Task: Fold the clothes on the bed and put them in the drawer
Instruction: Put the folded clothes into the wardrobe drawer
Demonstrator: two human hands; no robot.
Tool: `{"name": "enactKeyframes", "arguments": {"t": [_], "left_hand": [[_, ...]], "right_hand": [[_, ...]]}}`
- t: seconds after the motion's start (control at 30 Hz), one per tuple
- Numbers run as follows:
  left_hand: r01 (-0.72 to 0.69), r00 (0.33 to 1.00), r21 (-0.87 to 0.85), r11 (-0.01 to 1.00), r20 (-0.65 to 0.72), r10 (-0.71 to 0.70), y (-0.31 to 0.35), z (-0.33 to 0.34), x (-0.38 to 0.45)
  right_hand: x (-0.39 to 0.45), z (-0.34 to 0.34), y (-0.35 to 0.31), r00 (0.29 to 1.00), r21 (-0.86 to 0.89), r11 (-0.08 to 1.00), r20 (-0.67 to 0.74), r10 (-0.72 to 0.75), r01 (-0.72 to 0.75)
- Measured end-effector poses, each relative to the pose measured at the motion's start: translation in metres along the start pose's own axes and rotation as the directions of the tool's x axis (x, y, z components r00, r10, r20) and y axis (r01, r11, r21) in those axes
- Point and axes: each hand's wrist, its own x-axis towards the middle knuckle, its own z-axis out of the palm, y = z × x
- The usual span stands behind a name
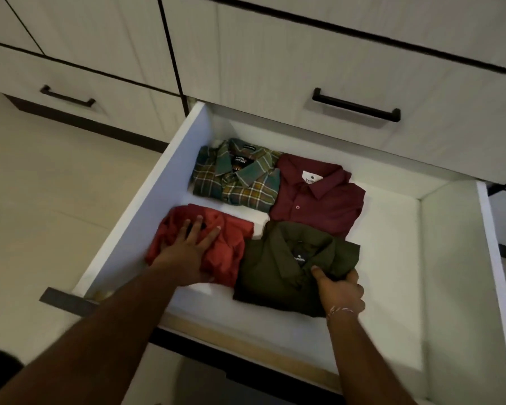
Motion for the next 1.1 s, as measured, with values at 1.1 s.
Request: {"name": "enactKeyframes", "arguments": {"t": [1.1], "left_hand": [[-0.589,0.791,-0.039,0.807,-0.234,0.566,0.215,-0.390,-0.398]], "right_hand": [[-0.392,-0.443,-0.087,0.956,0.183,0.969,-0.271,-0.113,0.166]]}}
